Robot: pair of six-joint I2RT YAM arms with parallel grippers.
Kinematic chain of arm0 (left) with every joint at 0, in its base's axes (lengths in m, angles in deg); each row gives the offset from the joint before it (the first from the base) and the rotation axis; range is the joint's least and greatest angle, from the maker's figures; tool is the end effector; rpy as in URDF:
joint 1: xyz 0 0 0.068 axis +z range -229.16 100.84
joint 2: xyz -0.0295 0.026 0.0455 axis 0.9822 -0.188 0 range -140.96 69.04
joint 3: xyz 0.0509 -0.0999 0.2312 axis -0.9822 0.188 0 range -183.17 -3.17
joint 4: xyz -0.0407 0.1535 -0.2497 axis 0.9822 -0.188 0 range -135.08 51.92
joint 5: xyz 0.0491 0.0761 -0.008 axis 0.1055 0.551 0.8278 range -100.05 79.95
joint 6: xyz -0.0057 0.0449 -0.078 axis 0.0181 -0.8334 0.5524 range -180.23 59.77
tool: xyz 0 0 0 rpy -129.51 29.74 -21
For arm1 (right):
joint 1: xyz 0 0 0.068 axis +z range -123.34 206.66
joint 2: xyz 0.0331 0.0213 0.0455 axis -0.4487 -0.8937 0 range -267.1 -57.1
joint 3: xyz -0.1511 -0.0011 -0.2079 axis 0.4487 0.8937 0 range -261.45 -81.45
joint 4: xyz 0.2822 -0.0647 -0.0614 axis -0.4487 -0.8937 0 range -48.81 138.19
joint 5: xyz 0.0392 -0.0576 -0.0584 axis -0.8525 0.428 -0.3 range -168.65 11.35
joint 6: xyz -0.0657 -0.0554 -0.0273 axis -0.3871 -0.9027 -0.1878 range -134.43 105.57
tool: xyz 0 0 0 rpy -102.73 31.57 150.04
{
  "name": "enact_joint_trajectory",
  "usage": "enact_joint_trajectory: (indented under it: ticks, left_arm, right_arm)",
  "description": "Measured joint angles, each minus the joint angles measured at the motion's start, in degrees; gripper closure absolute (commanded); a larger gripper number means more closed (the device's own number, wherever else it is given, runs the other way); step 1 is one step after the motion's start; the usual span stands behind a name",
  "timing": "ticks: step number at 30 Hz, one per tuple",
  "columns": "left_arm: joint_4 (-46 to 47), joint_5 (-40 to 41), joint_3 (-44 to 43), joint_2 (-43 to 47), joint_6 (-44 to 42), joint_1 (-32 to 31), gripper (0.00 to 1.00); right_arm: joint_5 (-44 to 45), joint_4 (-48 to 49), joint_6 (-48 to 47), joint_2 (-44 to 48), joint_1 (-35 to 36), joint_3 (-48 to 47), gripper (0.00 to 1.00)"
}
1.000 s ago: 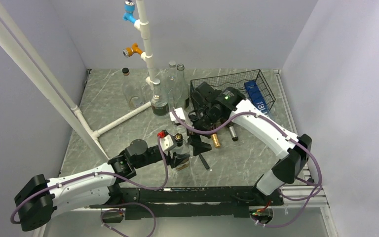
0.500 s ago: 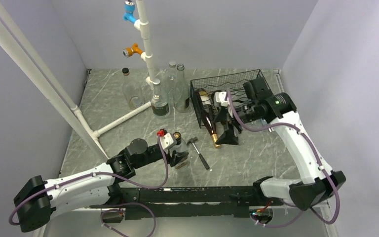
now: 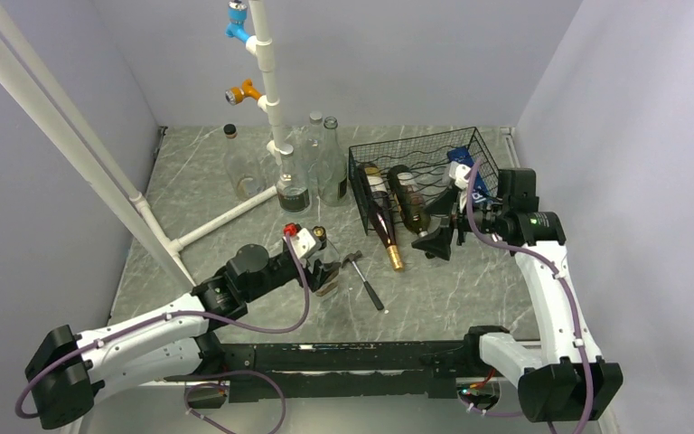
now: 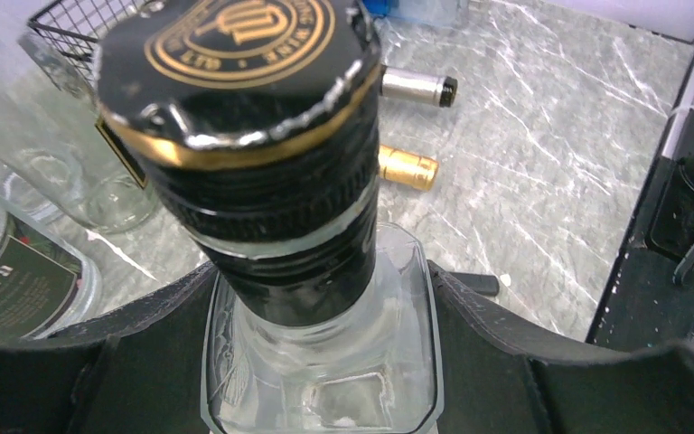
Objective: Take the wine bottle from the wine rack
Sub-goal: Place the wine bottle at the center of the board.
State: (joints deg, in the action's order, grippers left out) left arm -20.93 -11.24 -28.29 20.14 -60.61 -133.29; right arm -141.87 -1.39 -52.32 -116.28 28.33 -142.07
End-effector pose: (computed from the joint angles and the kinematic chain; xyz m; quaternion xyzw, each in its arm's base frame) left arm 0.1701 -0.2381 0.2237 0.3481 0.6607 -0.3075 0.5897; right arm 0.2445 0.0791 0.3112 -0.4454 0.6851 0.3707 0.4413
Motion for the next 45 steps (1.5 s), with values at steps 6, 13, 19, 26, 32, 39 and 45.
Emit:
enact_joint_trajectory:
  ticks: [6,13,19,26,32,39,45]
  left_arm:
    - [-1.25,0.48,-2.27,0.0,0.02,2.14,1.0]
    - [-3.13,3.13,-4.15,0.0,-0.02,4.37,1.0]
    - [-3.37,5.68,-4.98,0.0,-0.02,7.98,1.0]
    - [-2.84,10.38,-5.22,-1.66,-0.04,12.66,1.0]
    - [-0.24,13.57,-5.22,-3.61,-0.02,16.65,1.0]
    - [4.48,17.4,-5.22,-6.23,-0.04,20.39,1.0]
    - [6.6,19.93,-5.51,-9.07,-0.31,22.51,1.0]
  right_arm:
    - [-2.29,5.11,3.28,2.67,-2.82,2.91,0.0]
    - [-2.43,7.8,5.57,2.93,-2.99,3.21,0.0]
    - [-1.75,9.31,6.75,2.93,-3.04,3.87,0.0]
    - [-1.05,10.45,7.72,2.93,-3.04,4.2,0.0]
    - [-0.09,11.15,8.22,2.93,-3.04,4.9,0.0]
    - [0.17,11.67,8.57,2.93,-3.04,5.09,0.0]
    - [0.22,11.98,8.57,2.93,-3.04,5.11,0.0]
